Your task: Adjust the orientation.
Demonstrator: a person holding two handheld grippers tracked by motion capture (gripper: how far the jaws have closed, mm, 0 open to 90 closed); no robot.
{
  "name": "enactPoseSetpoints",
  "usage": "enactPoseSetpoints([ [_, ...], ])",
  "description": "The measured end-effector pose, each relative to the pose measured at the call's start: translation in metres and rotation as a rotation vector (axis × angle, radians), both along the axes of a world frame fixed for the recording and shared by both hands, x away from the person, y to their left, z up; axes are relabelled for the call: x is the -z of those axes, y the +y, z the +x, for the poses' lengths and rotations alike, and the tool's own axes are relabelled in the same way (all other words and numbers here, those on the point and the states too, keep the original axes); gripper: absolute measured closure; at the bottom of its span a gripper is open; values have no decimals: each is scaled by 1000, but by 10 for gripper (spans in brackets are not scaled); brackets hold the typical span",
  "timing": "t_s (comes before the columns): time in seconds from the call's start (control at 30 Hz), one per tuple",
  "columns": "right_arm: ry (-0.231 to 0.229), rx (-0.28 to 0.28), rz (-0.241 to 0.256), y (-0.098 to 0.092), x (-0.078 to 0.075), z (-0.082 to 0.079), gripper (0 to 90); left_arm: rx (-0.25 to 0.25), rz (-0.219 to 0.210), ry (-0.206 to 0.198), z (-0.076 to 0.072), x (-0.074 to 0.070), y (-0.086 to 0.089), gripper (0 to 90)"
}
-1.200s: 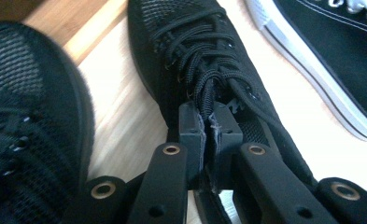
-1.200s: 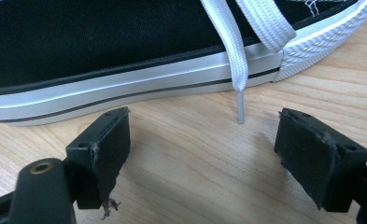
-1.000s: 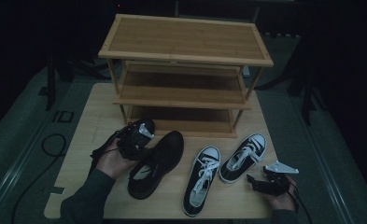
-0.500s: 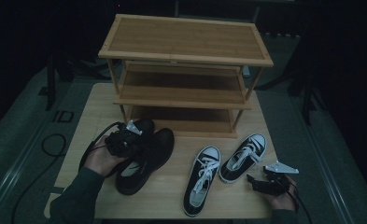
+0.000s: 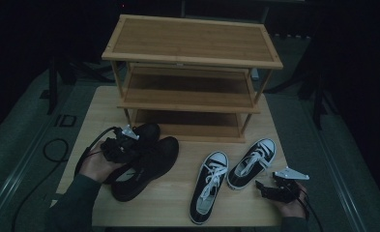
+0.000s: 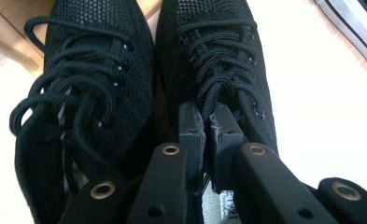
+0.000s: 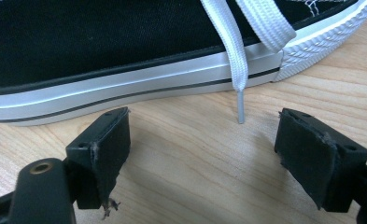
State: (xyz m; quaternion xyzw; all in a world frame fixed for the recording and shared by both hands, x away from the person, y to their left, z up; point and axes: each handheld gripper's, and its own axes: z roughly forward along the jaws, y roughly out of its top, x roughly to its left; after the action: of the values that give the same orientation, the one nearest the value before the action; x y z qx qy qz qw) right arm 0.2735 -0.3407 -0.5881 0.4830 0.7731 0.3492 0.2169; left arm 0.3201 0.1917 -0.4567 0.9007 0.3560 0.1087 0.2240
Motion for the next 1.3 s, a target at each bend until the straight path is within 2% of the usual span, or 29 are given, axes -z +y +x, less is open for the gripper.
enactPoseSetpoints([
  [0.1,1,1,1,0,0,0,180,-3,10,0,-1,2,3,858],
  [0.23,1,1,1,0,0,0,180,-4,-5,-1,-1,3,5,853],
  [0.33,1,1,1,0,0,0,180,-6,4,-30,-4,0,4,805],
  [0.4,1,2,1,0,0,0,180,-15,12,-64,-6,-3,5,712],
  [0.47,1,1,1,0,0,0,179,-55,13,-95,-9,-7,7,592],
  [0.5,0,1,1,0,0,0,180,-61,17,-106,-10,-8,7,552],
  [0.53,0,1,1,0,0,0,180,-63,26,-123,-12,-9,7,552],
  [0.57,1,2,1,0,0,0,180,-77,46,-158,-15,-10,7,506],
  [0.6,1,2,1,0,0,0,180,-92,52,-164,-15,-10,8,459],
  [0.7,1,3,2,0,0,0,180,-112,48,-159,-15,-9,11,387],
  [0.8,1,2,2,0,0,0,180,-118,33,-136,-13,-7,14,369],
  [0.93,1,1,1,0,0,0,180,-123,19,-105,-11,-1,16,351],
  [1.03,1,1,1,0,0,0,180,-144,30,-96,-9,5,18,334],
  [1.13,1,1,1,0,0,0,180,-158,-1,-73,-6,8,23,330],
  [1.3,1,1,0,0,0,0,180,-155,-1,-45,-3,15,26,337],
])
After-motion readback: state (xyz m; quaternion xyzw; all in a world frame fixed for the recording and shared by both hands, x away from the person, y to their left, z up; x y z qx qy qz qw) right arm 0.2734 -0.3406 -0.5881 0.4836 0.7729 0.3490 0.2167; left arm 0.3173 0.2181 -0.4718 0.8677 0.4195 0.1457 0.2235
